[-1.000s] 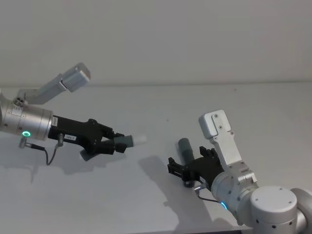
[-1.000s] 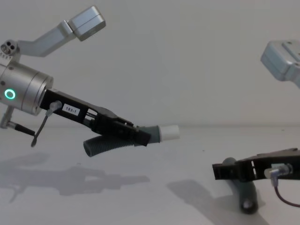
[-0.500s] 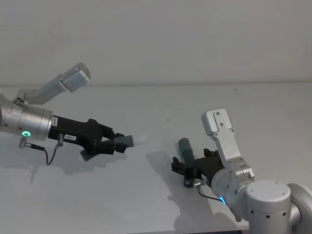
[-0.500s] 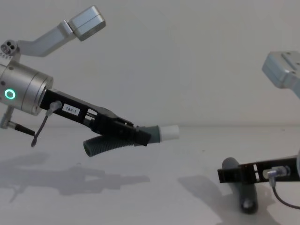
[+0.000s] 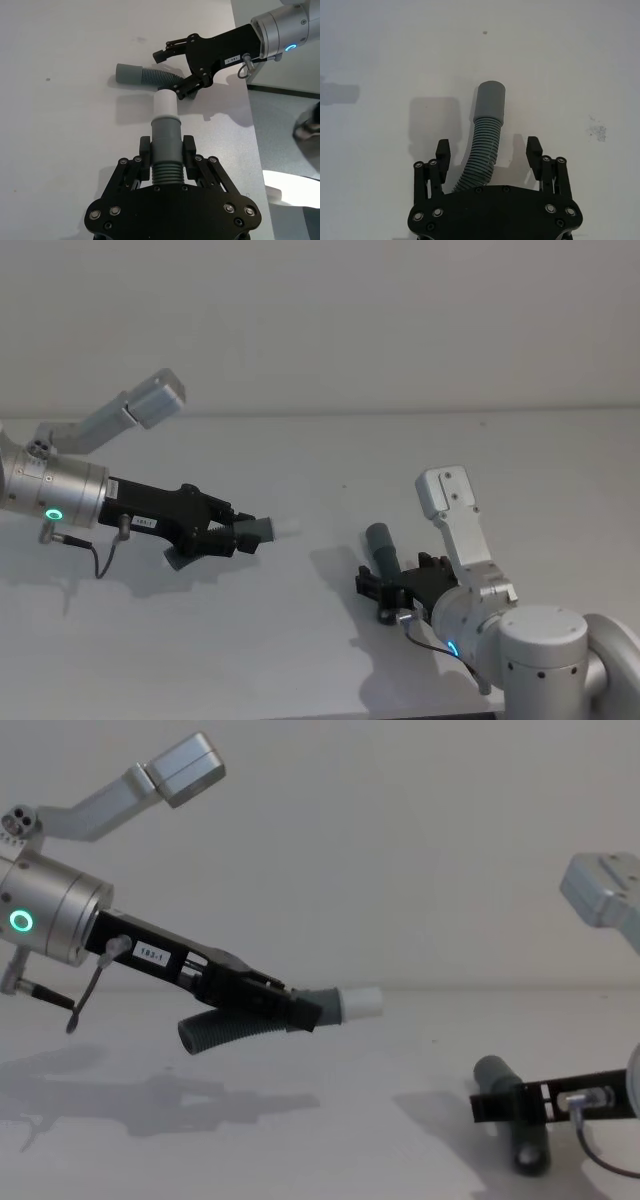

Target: Use both hands to pick up one end of the pipe from the table, align the ends, and insert them.

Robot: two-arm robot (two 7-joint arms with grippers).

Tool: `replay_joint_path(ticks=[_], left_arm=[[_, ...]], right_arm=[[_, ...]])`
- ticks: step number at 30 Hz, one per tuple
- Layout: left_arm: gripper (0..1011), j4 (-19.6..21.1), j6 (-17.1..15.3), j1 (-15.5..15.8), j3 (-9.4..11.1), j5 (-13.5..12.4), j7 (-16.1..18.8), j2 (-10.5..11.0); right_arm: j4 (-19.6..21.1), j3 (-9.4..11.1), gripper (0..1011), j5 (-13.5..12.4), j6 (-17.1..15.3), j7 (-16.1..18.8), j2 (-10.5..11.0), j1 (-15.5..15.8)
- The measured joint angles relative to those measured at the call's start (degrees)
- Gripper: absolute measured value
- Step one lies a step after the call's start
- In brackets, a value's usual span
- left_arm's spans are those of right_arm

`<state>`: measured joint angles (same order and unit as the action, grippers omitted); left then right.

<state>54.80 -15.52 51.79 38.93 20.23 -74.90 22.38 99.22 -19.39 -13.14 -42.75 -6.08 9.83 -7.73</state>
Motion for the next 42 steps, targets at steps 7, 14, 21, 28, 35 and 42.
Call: replay_joint_path(ticks=[7, 14, 21, 28, 35, 42], left_arm=[[354, 0.0, 0.0, 0.0, 0.0, 0.0, 0.0, 0.0], [354, 0.0, 0.0, 0.0, 0.0, 0.0, 0.0, 0.0], [354, 0.0, 0.0, 0.0, 0.0, 0.0, 0.0, 0.0], [353, 0.0, 0.0, 0.0, 0.0, 0.0, 0.0, 0.0], [354, 0.0, 0.0, 0.0, 0.0, 0.0, 0.0, 0.0], [354, 0.0, 0.0, 0.0, 0.0, 0.0, 0.0, 0.0]], right_arm=[[-0.8, 0.4, 800, 0.0, -0.1, 0.0, -0.5, -0.2], [-1.0, 0.7, 539, 0.1, -0.1, 0.3, -0.9, -0.1], [-1.0, 1.0, 325, -0.1, -0.2, 1.0, -1.1, 0.3], [-0.7, 1.3, 229, -0.5, -0.5, 2.0, -1.1, 0.7], [-0.6, 1.3, 214, -0.8, 0.0, 3.7, -0.5, 0.9], [-0.8, 0.7, 214, -0.6, 3.2, 7.1, 1.6, 0.5]])
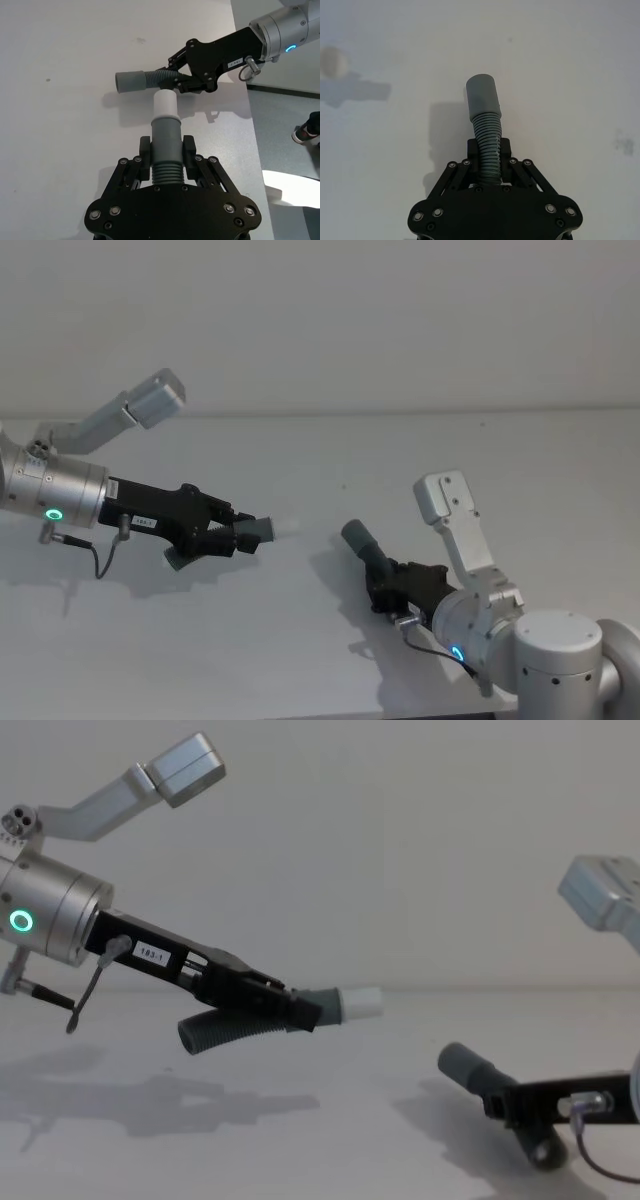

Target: Use both hands to pick up one end of the pipe from the table, align the ends, and insert them.

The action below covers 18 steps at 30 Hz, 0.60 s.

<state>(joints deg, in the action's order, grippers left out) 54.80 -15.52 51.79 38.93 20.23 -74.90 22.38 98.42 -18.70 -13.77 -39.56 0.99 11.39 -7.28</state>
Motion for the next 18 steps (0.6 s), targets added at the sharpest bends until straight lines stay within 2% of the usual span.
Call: replay_joint_path(ticks=[12, 13, 18], left_arm=[[354, 0.0, 0.0, 0.0, 0.0, 0.0, 0.0, 0.0], [354, 0.0, 0.0, 0.0, 0.0, 0.0, 0.0, 0.0], [354, 0.0, 0.0, 0.0, 0.0, 0.0, 0.0, 0.0]], right_arm=[[-1.3, -2.0, 214, 1.4, 9.7, 8.9, 5.4, -2.2], [-1.3, -2.0, 214, 1.4, 9.7, 8.9, 5.4, -2.2], [-2.3, -3.0, 214, 2.2, 14.6, 13.6, 7.9, -3.6]])
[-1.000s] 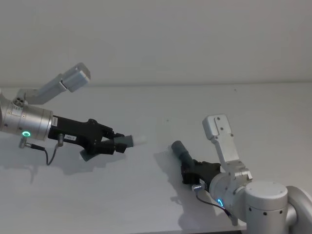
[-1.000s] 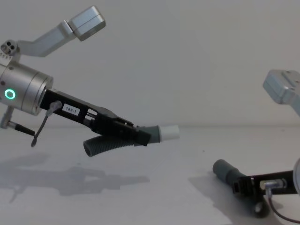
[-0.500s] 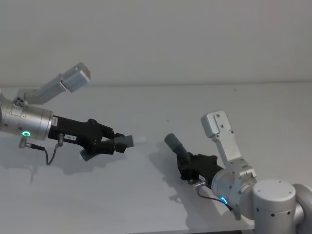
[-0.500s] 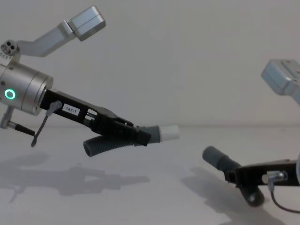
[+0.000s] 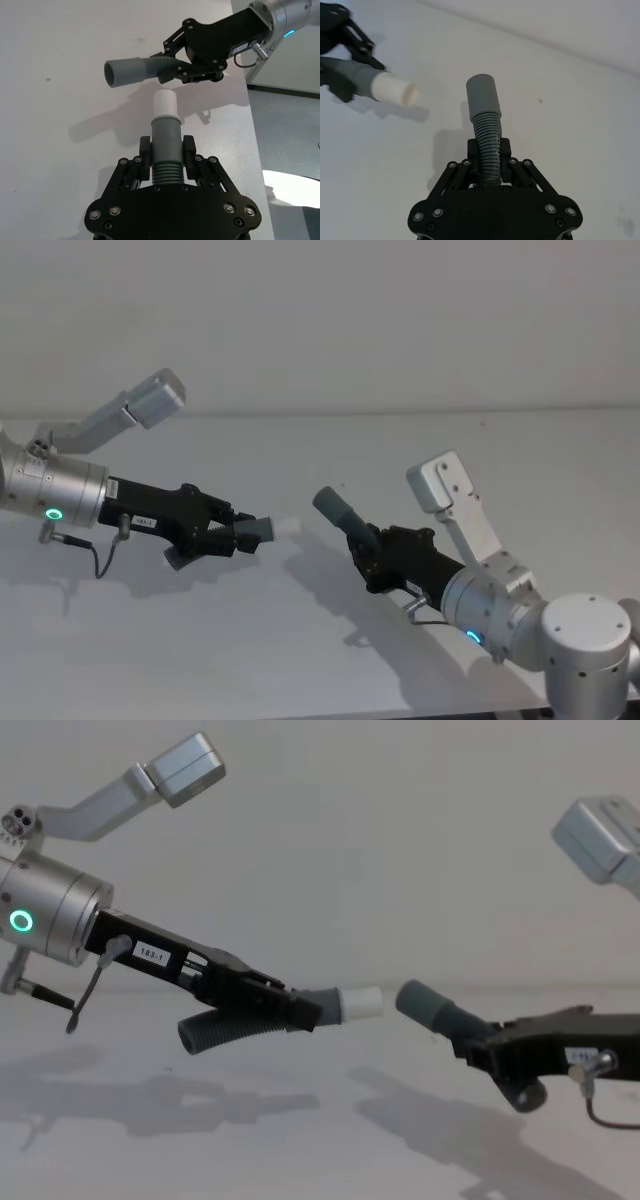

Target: Use both hands to pick up one end of the pipe from the table, align the ends, and insert them.

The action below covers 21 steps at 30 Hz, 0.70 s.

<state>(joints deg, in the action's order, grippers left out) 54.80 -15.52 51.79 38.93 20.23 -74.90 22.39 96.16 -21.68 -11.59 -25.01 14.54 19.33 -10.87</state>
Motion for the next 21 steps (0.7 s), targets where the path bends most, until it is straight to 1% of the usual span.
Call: replay_joint_path(ticks=[1, 5, 7, 8, 11, 13, 17, 18, 19, 20, 21], left_arm=[[354, 0.0, 0.0, 0.0, 0.0, 0.0, 0.0, 0.0], [353, 0.0, 0.0, 0.0, 0.0, 0.0, 0.0, 0.0], [354, 0.0, 0.0, 0.0, 0.0, 0.0, 0.0, 0.0], [354, 0.0, 0.0, 0.0, 0.0, 0.0, 0.0, 0.0], [354, 0.0, 0.0, 0.0, 0.0, 0.0, 0.0, 0.0], [354, 0.0, 0.0, 0.1, 0.1, 0.1, -0.3, 0.1], [354, -0.1, 0.5, 0.4, 0.3, 0.4, -1.5, 0.3], [354, -0.2, 0.7, 0.6, 0.4, 0.6, -2.2, 0.4], [353, -0.2, 0.8, 0.7, 0.5, 0.6, -2.6, 0.4], [354, -0.3, 0.9, 0.9, 0.5, 0.7, -3.0, 0.5], [354, -0.3, 1.0, 0.9, 0.6, 0.8, -3.4, 0.6]], right_arm=[[0.0, 0.0, 214, 0.0, 0.0, 0.0, 0.0, 0.0], [-1.0, -0.8, 214, 0.5, 4.0, 3.7, 1.9, -1.3], [-1.4, -1.1, 214, 0.7, 5.2, 4.8, 2.7, -1.8], [-1.7, -1.3, 214, 0.8, 6.7, 6.2, 3.2, -2.3], [-2.3, -1.8, 214, 1.0, 8.7, 7.9, 4.2, -3.1], [-2.9, -2.2, 214, 1.2, 10.8, 9.8, 5.1, -3.8], [-4.2, -2.9, 214, 1.4, 14.1, 12.6, 6.6, -5.2], [-4.6, -3.2, 214, 1.5, 15.7, 14.0, 7.1, -5.8], [-5.0, -3.3, 214, 1.5, 16.4, 14.5, 7.5, -6.2], [-5.5, -3.6, 214, 1.7, 18.1, 15.9, 8.0, -6.8], [-5.8, -3.8, 214, 1.7, 18.7, 16.4, 8.3, -7.1]])
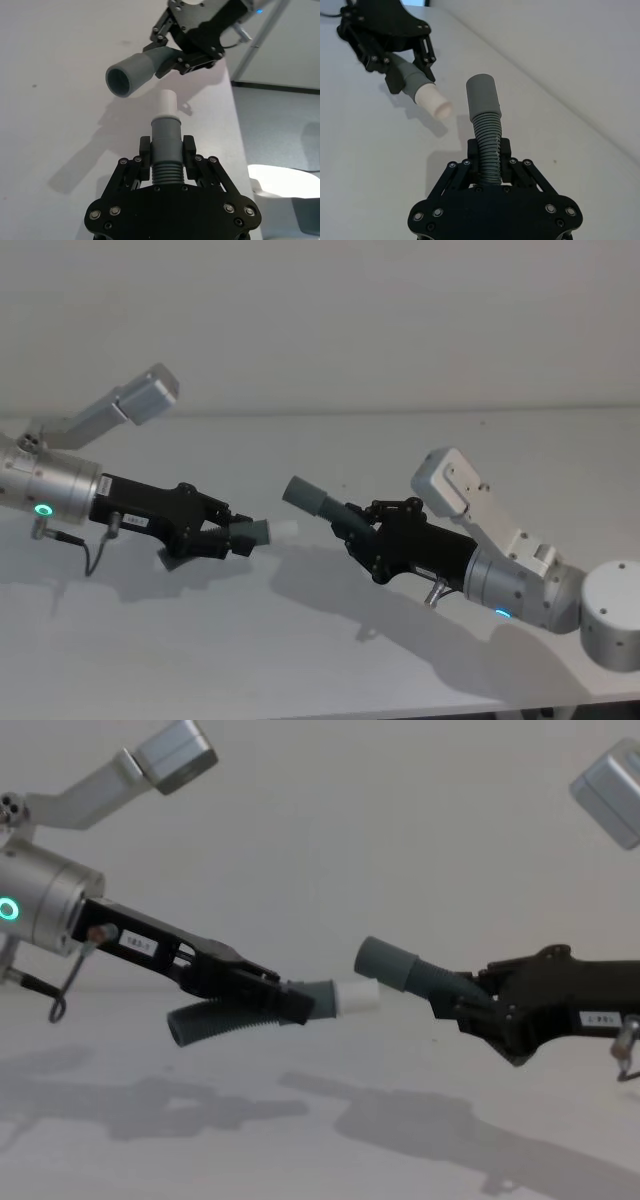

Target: Use both hands to pick up one end of the pipe from the table, align the ends, and insert them.

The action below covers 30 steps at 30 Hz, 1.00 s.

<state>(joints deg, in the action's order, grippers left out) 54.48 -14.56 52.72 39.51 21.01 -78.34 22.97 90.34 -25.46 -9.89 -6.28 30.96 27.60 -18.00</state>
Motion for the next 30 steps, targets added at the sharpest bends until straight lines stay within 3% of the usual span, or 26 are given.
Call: replay_joint_path(ticks=[4, 6, 8, 9, 13, 18, 19, 27, 30], left_arm=[[354, -0.2, 0.4, 1.0, 0.6, 0.4, -3.0, 0.8], [354, -0.3, 0.5, 1.3, 0.8, 0.5, -4.2, 1.0], [354, -0.3, 0.6, 1.9, 1.2, 0.6, -5.6, 1.5], [354, -0.3, 0.6, 2.1, 1.3, 0.6, -6.0, 1.6], [354, -0.4, 0.6, 2.9, 1.9, 0.7, -8.3, 2.2], [354, -0.6, 0.7, 3.8, 2.6, 0.9, -10.8, 2.7], [354, -0.6, 0.7, 4.0, 2.8, 1.0, -11.4, 2.8], [354, -0.9, 0.8, 4.8, 3.7, 1.2, -13.5, 3.1], [353, -1.0, 0.8, 5.0, 3.9, 1.2, -14.0, 3.2]], right_arm=[[-1.2, -0.6, 214, 0.2, 3.2, 2.5, 1.0, -1.3], [-2.6, -1.2, 214, 0.4, 6.3, 4.9, 2.0, -2.8], [-2.9, -1.4, 214, 0.5, 6.8, 5.3, 2.2, -3.1], [-3.8, -1.8, 214, 0.7, 9.3, 7.2, 2.8, -4.1], [-5.4, -2.5, 214, 0.9, 12.7, 9.6, 3.6, -5.6], [-8.6, -3.8, 214, 1.5, 19.5, 14.3, 4.9, -8.8], [-8.6, -3.8, 214, 1.5, 19.5, 14.3, 4.9, -8.8], [-13.7, -5.8, 214, 2.4, 30.1, 21.1, 6.4, -13.5], [-14.6, -6.2, 214, 2.5, 32.0, 22.3, 6.6, -14.4]])
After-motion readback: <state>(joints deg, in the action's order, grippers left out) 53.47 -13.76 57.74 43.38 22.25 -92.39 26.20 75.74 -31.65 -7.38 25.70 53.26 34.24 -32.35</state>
